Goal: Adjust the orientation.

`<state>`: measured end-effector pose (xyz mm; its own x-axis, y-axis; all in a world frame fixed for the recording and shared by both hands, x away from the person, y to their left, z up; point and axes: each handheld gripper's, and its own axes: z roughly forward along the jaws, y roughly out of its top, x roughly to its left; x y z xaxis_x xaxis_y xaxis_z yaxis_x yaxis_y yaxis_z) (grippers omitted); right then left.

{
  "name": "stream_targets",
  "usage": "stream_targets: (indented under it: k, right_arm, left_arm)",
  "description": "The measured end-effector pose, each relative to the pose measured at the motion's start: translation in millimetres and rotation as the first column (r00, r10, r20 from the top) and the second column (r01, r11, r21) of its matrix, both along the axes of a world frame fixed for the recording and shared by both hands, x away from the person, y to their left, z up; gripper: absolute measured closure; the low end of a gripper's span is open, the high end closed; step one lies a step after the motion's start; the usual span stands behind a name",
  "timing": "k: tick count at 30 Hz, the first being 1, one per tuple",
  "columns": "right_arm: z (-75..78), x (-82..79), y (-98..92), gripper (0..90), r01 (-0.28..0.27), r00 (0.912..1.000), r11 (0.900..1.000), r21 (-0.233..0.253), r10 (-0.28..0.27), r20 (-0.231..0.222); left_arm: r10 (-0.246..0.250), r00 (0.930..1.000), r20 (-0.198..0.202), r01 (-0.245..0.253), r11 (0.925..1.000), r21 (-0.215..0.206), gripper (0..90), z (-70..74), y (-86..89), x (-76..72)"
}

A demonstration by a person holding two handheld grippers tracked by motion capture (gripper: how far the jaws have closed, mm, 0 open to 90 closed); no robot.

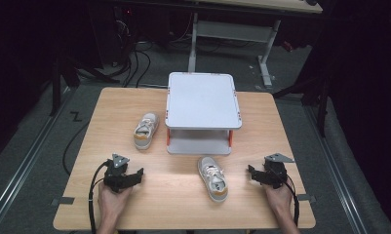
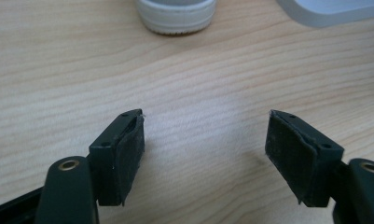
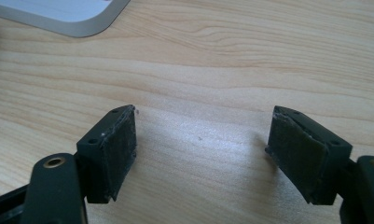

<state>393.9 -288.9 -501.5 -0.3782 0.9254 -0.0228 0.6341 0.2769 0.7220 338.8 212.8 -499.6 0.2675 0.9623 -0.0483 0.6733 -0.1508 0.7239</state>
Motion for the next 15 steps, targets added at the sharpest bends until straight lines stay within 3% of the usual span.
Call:
stream_targets:
  k: [6,15]
  right_arm:
    - [-0.1,-0.6,1.0,24.4,-0.017,0.9999,1.000,0.000,0.017,-0.001]
    - [-0.1,-1.4,1.8,24.7,-0.016,0.9999,1.000,0.000,0.016,0.000]
  left_arm:
    - [-0.014,0.9995,0.028,0.014,0.9999,-0.001,26.5,12.0,-6.6,7.3]
    - [-0.037,0.9989,0.030,0.038,0.9992,-0.015,24.4,36.5,-7.7,22.6]
